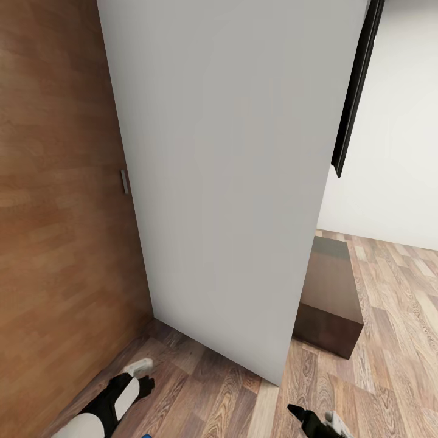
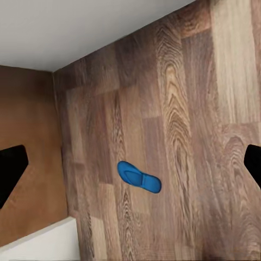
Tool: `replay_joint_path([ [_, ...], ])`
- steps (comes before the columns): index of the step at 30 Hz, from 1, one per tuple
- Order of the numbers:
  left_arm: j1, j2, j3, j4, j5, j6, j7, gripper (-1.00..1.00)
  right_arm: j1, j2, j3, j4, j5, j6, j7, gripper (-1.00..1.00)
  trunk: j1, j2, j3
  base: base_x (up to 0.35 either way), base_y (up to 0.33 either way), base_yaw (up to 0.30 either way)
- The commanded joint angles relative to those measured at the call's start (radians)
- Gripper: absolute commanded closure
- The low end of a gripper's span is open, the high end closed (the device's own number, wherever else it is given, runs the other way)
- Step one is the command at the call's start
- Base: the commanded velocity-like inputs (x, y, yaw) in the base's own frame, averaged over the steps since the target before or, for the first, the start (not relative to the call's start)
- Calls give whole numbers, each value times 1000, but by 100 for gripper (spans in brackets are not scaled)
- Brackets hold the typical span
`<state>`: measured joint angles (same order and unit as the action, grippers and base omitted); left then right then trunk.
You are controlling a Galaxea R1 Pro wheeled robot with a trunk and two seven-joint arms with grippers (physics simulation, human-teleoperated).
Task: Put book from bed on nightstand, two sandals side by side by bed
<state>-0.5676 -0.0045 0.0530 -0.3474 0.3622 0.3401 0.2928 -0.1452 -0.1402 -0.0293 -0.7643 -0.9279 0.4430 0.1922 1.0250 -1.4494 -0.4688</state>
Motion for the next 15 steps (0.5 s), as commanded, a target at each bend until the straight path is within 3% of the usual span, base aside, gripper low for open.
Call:
replay_joint_path([
  [1, -9, -4, 4, -2, 30, 6, 23, -100, -1, 1, -2, -13, -9, 7, 24, -100, 0, -1, -1, 0, 0, 0],
  [4, -37, -12, 3, -4, 148, 12, 84, -100, -2, 4, 8, -79, -19, 5, 159, -100, 0, -1, -1, 0, 0, 0],
  [6, -50, -13, 2, -12, 196, 19, 101, -100, -2, 5, 13, -116, -19, 4, 238, -100, 0, -1, -1, 0, 0, 0],
  [15, -63, -12, 11, -26, 245, 35, 121, -100, -2, -5, 5, -184, -18, 12, 375, -100, 0, -1, -1, 0, 0, 0],
])
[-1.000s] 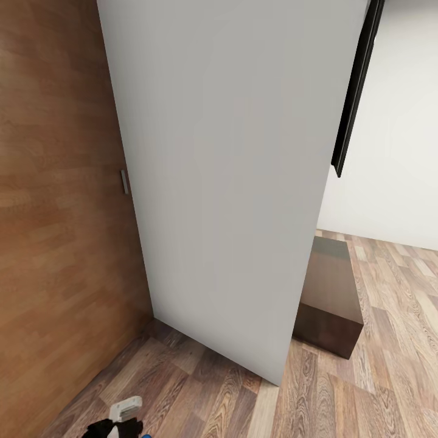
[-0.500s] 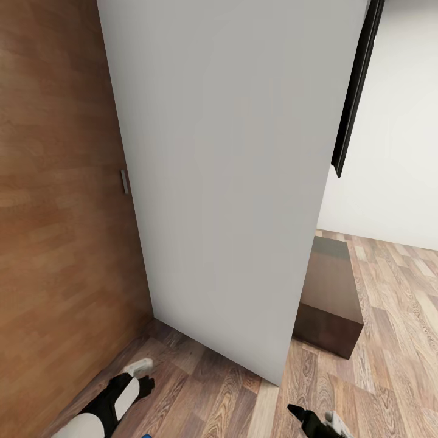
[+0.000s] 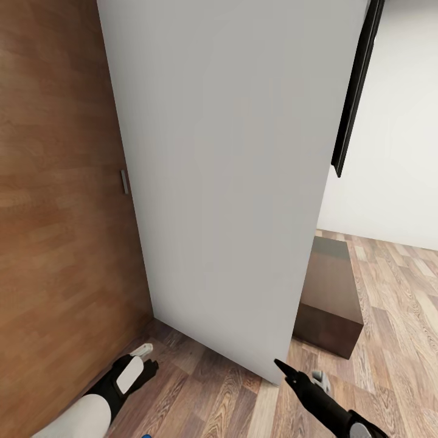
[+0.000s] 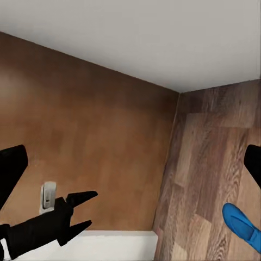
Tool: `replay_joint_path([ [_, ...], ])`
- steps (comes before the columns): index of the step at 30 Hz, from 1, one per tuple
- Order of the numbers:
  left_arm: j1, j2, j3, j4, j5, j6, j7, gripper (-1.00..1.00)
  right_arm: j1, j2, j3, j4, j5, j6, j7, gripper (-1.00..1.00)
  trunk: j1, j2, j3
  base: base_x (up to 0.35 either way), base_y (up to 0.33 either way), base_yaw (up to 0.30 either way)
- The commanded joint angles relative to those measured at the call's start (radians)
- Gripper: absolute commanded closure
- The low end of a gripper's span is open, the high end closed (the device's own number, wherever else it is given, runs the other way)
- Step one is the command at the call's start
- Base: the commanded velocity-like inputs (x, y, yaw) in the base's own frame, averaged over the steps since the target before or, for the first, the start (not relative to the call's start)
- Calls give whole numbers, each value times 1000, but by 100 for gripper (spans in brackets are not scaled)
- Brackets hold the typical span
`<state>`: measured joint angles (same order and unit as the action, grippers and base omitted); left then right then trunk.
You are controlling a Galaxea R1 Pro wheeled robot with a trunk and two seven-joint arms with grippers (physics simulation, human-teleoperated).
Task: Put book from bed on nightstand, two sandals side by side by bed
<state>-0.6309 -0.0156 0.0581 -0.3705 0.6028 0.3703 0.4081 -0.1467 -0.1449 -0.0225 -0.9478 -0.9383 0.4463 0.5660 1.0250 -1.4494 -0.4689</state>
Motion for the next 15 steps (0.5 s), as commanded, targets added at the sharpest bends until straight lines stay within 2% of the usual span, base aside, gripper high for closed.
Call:
replay_joint_path([
  [1, -1, 0, 13, -3, 9, 6, 6, -100, -1, -4, -2, -3, -9, 9, 13, -100, 0, -1, -1, 0, 0, 0],
  [2, -1, -1, 30, -6, 22, 10, 9, -100, -1, -11, -2, -6, -10, 11, 41, -100, 0, -1, -1, 0, 0, 0],
  [6, -2, -2, 61, -16, 47, 29, 25, -100, -1, -18, -2, -9, -9, 12, 118, -100, 0, -1, -1, 0, 0, 0],
  [9, -2, 0, 72, -27, 57, 42, 43, -100, -1, -21, -2, -9, -6, 12, 173, -100, 0, -1, -1, 0, 0, 0],
  [15, -3, 16, 84, -62, 65, 58, 66, -100, -1, -21, -2, -8, 0, 9, 238, -100, 23, -43, -20, 0, 0, 0],
])
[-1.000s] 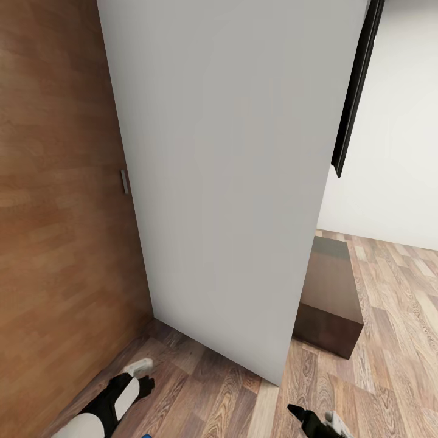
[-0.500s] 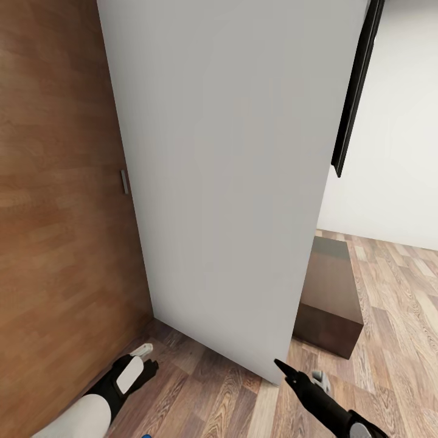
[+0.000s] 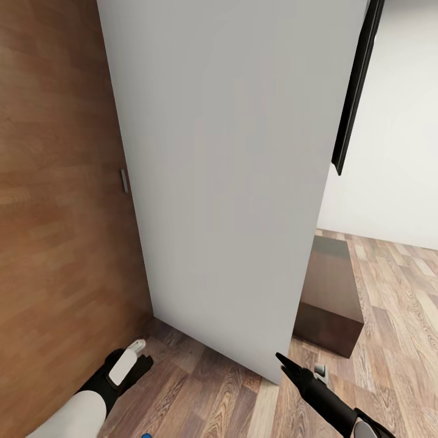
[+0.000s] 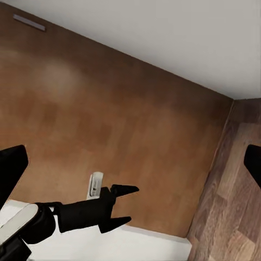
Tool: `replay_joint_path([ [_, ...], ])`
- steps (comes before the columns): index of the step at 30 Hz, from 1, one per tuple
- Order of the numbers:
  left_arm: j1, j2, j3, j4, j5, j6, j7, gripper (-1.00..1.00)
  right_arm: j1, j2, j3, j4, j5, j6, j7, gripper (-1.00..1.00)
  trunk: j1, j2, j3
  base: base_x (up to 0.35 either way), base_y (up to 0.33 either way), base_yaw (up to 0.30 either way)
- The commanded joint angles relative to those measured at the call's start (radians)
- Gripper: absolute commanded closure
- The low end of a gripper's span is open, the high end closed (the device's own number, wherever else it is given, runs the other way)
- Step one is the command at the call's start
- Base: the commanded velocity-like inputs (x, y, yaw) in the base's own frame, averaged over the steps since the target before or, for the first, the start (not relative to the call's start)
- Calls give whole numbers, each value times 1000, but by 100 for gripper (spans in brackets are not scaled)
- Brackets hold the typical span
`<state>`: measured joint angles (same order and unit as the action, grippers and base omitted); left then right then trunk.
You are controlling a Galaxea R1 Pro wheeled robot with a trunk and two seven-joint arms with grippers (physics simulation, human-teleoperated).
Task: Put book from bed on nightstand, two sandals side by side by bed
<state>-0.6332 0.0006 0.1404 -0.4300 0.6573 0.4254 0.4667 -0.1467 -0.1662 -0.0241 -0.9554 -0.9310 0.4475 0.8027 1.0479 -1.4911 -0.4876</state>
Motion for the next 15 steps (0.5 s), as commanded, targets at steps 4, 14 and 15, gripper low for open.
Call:
replay_joint_path([
  [4, 0, 21, 3, -9, 13, 28, 5, -100, -1, 4, 0, 2, -9, 4, 12, -100, 15, -29, -14, 0, 0, 0],
  [14, 0, 36, 5, -3, 13, 90, 3, -100, -1, 6, 0, 15, -8, 0, 18, -100, 54, -99, -45, 0, 0, 0],
  [15, 0, 36, 5, -1, 13, 93, 5, -100, -1, 6, 0, 15, -8, 0, 19, -100, 58, -106, -48, 0, 0, 0],
])
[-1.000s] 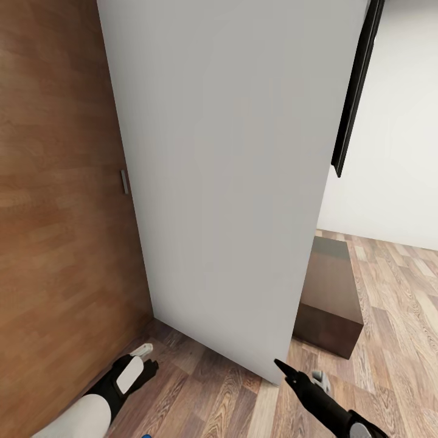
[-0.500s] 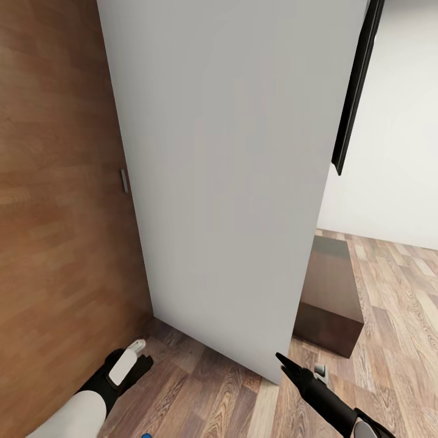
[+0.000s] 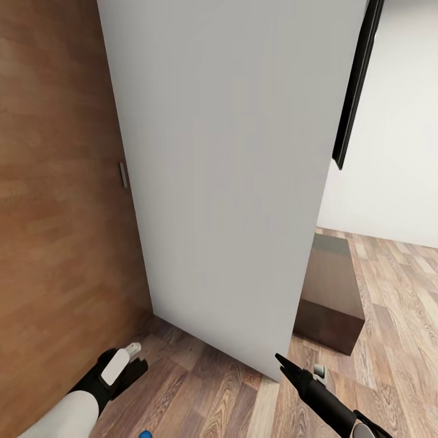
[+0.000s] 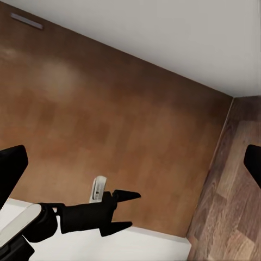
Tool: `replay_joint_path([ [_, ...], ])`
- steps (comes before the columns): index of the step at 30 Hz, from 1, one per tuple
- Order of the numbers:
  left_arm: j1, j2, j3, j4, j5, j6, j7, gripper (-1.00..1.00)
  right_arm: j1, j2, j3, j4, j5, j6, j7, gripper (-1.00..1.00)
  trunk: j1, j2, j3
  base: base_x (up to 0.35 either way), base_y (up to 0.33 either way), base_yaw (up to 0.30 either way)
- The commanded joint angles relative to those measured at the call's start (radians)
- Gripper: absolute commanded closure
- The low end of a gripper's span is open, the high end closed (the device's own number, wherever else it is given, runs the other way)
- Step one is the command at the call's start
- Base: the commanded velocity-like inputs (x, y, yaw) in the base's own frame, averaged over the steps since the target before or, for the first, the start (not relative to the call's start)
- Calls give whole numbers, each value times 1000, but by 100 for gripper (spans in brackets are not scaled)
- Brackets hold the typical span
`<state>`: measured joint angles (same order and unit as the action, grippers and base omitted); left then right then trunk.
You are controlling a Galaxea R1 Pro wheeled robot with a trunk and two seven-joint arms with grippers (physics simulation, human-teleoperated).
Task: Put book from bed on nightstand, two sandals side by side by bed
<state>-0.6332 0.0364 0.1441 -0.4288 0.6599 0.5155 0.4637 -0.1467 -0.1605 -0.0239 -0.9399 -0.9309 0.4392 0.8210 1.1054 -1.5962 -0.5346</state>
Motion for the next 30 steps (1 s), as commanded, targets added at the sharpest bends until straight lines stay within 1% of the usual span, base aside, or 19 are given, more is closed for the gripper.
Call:
replay_joint_path([
  [1, 0, 0, 2, -1, 10, 3, 9, -100, -1, 0, 0, 0, -8, 8, 1, -100, 4, -8, -4, 0, 0, 0],
  [30, 0, 2, 5, 12, 12, 3, 16, -100, -1, 1, 6, 2, -9, 10, 1, -100, 115, -211, -95, 0, 0, 0],
])
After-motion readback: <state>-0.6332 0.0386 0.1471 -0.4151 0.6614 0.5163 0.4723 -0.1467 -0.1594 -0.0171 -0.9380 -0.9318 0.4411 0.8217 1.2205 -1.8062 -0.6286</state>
